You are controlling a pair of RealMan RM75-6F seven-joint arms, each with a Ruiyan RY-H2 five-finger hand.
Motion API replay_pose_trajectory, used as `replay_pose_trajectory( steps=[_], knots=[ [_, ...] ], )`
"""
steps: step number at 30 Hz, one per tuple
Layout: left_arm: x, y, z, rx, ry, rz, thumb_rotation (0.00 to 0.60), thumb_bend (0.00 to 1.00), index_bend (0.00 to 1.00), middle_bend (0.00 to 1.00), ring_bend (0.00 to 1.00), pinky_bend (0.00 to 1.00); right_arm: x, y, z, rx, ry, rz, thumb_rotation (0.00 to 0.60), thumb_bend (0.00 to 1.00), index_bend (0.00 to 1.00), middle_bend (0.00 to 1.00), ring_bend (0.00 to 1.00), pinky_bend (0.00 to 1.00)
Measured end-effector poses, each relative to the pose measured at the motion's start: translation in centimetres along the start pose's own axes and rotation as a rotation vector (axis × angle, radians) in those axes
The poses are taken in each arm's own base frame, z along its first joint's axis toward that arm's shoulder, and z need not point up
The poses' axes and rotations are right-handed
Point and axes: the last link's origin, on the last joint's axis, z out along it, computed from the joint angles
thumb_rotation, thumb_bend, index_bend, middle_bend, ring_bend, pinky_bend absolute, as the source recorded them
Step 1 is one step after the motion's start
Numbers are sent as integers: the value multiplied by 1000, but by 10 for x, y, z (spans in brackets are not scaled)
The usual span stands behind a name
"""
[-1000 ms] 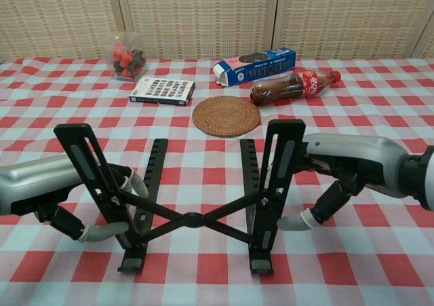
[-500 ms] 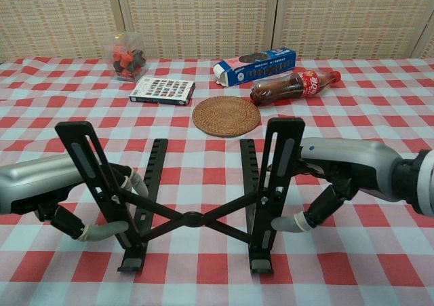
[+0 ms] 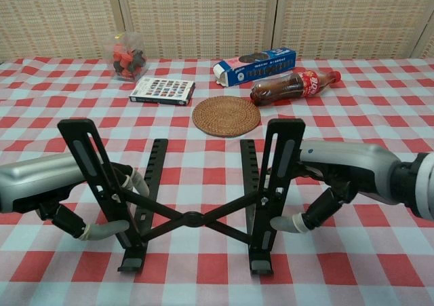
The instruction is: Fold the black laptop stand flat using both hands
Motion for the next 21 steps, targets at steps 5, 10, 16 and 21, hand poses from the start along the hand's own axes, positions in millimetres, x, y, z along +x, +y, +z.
replay_pose_trajectory(
  steps=[5,10,16,21],
  knots=[
    [0,0,0,-1,-1,6,408,358,506,260,284,257,1,-1,1,5,6,1,600,325,554,268,52,0],
    [2,0,-3,-4,9,18,362,358,309,249,268,246,3,-4,2,26,26,-7,600,184,439,217,52,0],
    [6,0,-7,-5,26,27,356,357,109,191,249,233,8,-11,6,62,64,3,600,53,225,176,53,0],
    [13,1,-13,2,33,49,353,357,52,162,217,225,12,-18,9,88,103,13,600,27,131,158,52,0]
  ],
)
